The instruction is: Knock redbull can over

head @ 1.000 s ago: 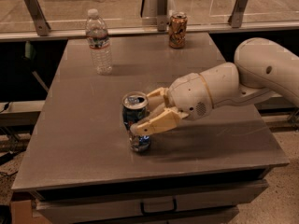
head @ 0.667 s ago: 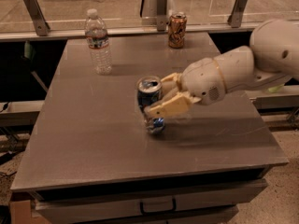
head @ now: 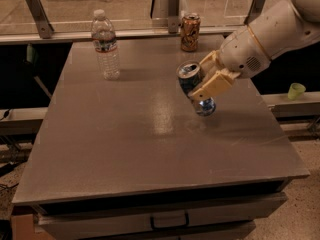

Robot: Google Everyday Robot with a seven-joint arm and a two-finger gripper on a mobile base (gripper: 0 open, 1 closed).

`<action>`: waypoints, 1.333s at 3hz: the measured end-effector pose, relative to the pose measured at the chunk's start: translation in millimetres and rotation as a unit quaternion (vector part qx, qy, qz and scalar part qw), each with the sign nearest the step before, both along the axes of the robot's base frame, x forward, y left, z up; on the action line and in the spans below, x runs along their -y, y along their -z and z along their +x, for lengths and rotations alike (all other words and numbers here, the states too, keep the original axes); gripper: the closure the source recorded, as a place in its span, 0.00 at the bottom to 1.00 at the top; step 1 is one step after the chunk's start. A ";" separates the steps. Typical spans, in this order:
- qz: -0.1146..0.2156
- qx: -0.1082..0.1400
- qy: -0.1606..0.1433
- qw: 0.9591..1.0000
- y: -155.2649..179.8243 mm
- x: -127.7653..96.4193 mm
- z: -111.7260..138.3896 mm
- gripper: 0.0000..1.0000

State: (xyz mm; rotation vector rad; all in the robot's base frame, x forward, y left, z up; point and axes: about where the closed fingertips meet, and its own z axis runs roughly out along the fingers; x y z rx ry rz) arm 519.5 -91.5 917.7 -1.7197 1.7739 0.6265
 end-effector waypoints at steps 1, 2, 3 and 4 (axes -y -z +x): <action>-0.110 0.001 0.018 0.994 10.3 32.0 12.4 1.00; -0.168 -0.006 0.018 0.986 21.8 40.9 10.8 0.83; -0.193 -0.015 0.012 0.981 31.4 35.4 4.8 0.59; -0.194 -0.021 0.006 0.981 35.2 26.3 0.8 0.36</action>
Offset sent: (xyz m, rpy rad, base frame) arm 0.0060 -0.0560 -0.0352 -0.4928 0.0402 -0.0339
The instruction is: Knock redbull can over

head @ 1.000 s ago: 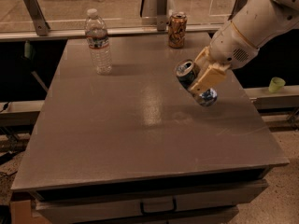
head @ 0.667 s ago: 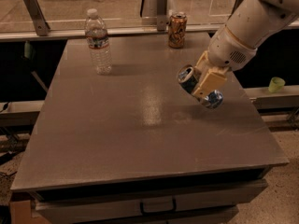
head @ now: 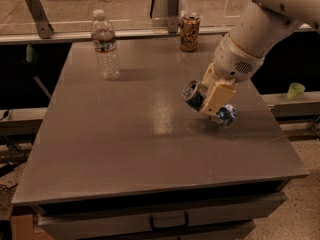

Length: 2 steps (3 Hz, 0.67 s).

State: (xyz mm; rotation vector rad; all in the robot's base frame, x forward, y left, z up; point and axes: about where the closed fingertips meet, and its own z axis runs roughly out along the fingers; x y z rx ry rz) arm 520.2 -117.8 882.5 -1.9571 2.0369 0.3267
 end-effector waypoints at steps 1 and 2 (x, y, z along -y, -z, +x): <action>0.018 0.000 -0.006 1.000 -6.8 -12.0 -1.2 0.12; 0.041 0.005 -0.008 0.999 -17.5 -19.7 -1.3 0.00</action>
Offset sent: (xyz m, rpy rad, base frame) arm -0.0026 0.0263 0.0334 0.1438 -0.0178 0.0191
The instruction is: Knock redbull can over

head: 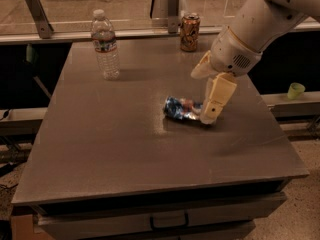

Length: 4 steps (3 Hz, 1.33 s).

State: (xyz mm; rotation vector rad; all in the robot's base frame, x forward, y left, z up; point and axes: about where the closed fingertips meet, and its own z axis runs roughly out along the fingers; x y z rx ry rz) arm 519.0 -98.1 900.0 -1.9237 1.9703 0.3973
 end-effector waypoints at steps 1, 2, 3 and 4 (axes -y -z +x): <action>0.017 0.004 0.006 1.000 -8.1 2.0 -1.1 0.00; 0.040 0.006 0.028 0.999 -13.4 22.8 -2.3 0.00; 0.090 0.025 0.055 0.994 -22.1 67.9 -1.0 0.00; 0.156 0.067 0.068 0.983 -40.3 130.0 -5.2 0.00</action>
Offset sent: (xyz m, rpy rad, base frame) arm -0.0050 -0.0550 0.0190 0.1360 -0.0074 -0.1189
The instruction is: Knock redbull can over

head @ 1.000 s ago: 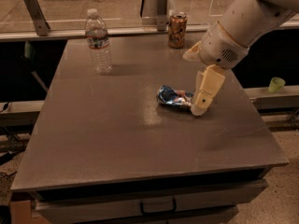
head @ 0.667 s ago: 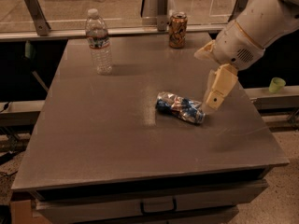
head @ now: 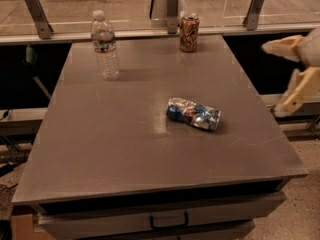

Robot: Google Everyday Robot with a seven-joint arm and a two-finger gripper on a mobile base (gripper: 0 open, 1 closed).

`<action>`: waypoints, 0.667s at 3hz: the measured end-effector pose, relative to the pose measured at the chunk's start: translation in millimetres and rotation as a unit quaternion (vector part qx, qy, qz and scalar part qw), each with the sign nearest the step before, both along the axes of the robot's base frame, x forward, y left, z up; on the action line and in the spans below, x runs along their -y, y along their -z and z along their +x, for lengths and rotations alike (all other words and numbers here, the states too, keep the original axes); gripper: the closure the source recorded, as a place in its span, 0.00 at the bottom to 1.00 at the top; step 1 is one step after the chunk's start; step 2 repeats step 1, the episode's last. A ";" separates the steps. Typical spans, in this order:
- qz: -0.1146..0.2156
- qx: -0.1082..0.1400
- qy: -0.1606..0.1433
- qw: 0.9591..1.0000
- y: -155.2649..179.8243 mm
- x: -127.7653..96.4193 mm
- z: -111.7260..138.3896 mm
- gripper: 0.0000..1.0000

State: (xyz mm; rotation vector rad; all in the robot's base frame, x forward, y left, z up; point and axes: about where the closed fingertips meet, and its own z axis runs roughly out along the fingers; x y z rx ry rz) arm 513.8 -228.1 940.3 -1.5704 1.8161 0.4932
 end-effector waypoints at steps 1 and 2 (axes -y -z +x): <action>0.020 0.031 0.001 0.999 -17.8 12.3 -0.5 0.00; 0.020 0.031 0.001 0.999 -17.8 12.3 -0.5 0.00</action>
Offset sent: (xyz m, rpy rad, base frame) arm 0.0000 0.0000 0.0000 0.0000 0.0000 0.0000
